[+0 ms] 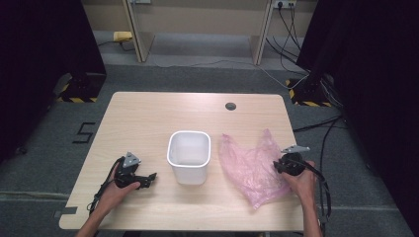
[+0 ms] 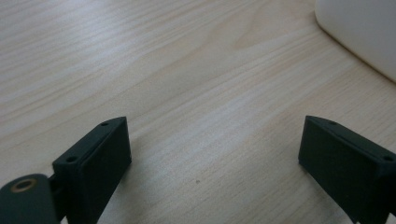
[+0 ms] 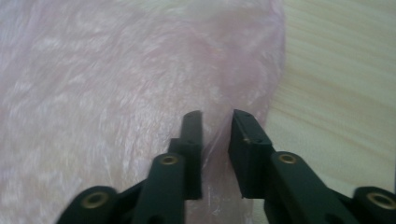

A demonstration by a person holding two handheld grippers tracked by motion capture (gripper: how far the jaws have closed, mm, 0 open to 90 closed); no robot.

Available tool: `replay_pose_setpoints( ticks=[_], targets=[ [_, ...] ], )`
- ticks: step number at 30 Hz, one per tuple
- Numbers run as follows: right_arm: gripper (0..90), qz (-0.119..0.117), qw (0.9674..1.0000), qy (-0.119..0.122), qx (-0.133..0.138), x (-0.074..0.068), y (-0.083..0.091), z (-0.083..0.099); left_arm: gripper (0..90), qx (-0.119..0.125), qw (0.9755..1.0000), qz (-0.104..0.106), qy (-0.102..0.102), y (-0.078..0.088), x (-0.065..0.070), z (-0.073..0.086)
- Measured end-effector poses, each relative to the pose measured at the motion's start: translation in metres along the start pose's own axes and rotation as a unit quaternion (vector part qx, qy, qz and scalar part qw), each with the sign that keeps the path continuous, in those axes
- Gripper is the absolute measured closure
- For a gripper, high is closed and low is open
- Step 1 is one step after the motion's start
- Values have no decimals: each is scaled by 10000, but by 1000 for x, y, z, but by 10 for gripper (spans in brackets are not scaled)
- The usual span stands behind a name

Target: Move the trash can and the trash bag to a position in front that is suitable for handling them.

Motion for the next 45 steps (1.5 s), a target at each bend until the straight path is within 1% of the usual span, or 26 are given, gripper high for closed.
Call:
replay_pose_setpoints(
  ticks=[1,2,4,5,7,9,12,13,15,16,18,20,23,26,27,29,31,32,33,35,36,37,38,41,43,45],
  targets=[
    [782,78,9995,-296,46,0,0,1,85,1,10000,0,2,0,0,0],
    [785,236,9983,-522,65,1,0,2,85,0,10000,0,1,0,0,0],
    [780,433,9957,-814,130,2,1,4,85,1,10000,-2,-1,0,0,0],
    [762,446,9940,-979,187,2,2,5,85,1,10000,0,1,0,0,0],
    [715,400,9910,-1258,204,0,4,9,85,0,10000,-1,1,0,0,0],
    [649,366,9894,-1400,147,-3,8,14,85,0,10000,-2,-2,0,0,0],
    [542,390,9884,-1469,66,-8,14,21,85,0,10000,-1,-2,0,0,0],
    [506,409,9884,-1461,59,-8,15,22,85,0,10000,-1,-2,0,0,0],
    [428,543,9888,-1389,82,-6,21,21,85,-1,10000,-1,-2,0,0,0],
    [410,586,9891,-1342,164,-6,25,18,85,1,10000,1,2,0,0,0],
    [337,574,9901,-1263,226,-6,32,13,85,1,10000,1,1,0,0,0],
    [338,541,9927,-1047,274,-8,39,8,85,0,10000,1,2,0,0,0],
    [331,373,9942,-977,232,-12,43,4,85,0,10000,1,0,0,0,0],
    [311,369,9968,-649,272,-14,45,0,85,0,10000,1,1,0,0,0],
    [300,314,9970,-643,306,-15,46,-2,85,0,10000,1,0,0,0,0],
    [265,138,9980,-479,397,-19,45,-7,85,-1,10000,1,0,0,0,0],
    [221,50,9985,-350,424,-24,43,-12,85,1,10000,2,2,0,0,0],
    [216,18,9987,-309,413,-26,43,-14,84,-2,10000,-3,4,0,0,0],
    [215,-49,9990,-167,421,-30,41,-17,83,0,10000,-4,8,0,0,0],
    [203,-187,9987,-58,473,-37,39,-21,79,4,10000,-2,15,-1,0,-1],
    [193,-250,9986,-42,474,-39,38,-23,77,2,10000,-3,16,-1,0,-1],
    [185,-354,9985,-23,428,-44,36,-25,75,-2,10000,-5,17,-1,0,-1],
    [182,-399,9984,9,408,-47,35,-27,73,-9,10000,-10,18,-1,0,-1],
    [179,-440,9985,95,324,-55,29,-30,70,-4,10000,-16,27,-2,0,-1],
    [180,-429,9990,83,128,-59,23,-30,68,-7,10000,-26,32,-2,1,-1],
    [195,-323,9994,56,-126,-61,17,-29,68,-7,10000,-28,31,-2,1,-1]
  ],
)
Point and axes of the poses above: each handheld gripper's, and its own axes: y roughly backward along the jaws, z roughly out of its underside, x roughly to its right, the point moved 4 cm from there along -y, roughly forward along the jaws, and after that the axes turned 6 degrees about -x, right-handed, at the moved point
